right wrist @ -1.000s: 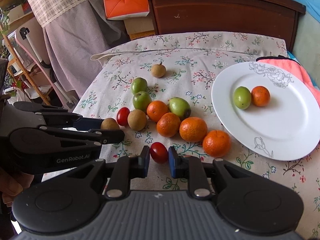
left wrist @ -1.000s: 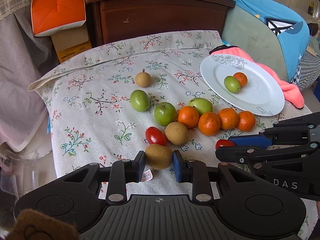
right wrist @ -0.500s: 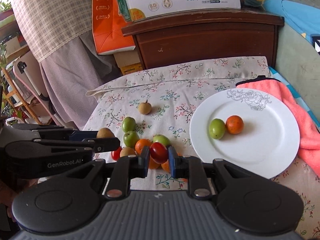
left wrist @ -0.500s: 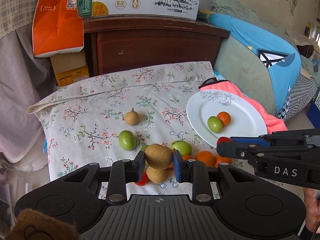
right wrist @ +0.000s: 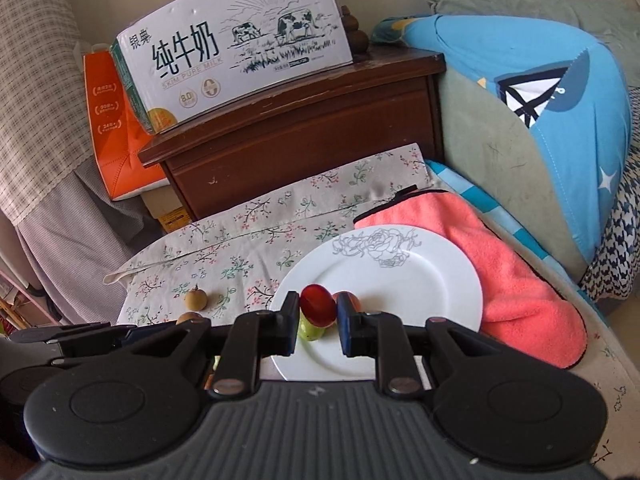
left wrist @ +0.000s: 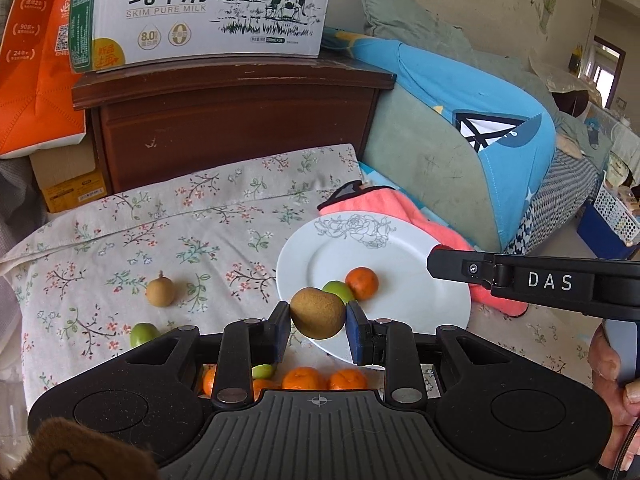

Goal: Organize fruits
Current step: 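Carry kiwi and cherry tomato onto the plate and open both tools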

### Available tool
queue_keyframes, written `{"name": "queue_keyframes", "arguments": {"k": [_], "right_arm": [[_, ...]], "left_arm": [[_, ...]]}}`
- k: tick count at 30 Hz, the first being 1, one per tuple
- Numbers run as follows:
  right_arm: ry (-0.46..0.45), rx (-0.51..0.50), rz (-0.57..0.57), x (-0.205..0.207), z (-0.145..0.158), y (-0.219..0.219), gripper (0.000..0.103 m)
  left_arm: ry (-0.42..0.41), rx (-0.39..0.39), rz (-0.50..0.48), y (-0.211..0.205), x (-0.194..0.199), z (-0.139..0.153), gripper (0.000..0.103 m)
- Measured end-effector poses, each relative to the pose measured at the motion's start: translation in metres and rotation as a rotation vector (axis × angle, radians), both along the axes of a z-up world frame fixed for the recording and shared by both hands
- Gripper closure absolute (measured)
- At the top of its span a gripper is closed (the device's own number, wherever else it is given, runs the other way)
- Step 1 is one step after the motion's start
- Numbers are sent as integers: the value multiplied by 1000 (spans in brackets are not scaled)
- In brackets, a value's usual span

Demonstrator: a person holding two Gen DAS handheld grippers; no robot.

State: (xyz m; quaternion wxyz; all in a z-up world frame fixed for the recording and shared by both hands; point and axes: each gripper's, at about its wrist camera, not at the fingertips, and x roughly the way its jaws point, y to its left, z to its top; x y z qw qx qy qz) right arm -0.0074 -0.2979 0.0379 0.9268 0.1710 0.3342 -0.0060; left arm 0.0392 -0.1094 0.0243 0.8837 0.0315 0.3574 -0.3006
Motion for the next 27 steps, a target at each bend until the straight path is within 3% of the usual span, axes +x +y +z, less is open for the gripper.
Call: {"name": "queue_keyframes", "arguments": {"k": [13, 27], "right_arm": [[102, 126, -158, 3, -27, -34, 83], [158, 212, -249, 10, -46, -48, 83]], "left_arm": [[31, 39, -69, -50, 9, -25, 76], [83, 32, -59, -65, 19, -46, 76]]}}
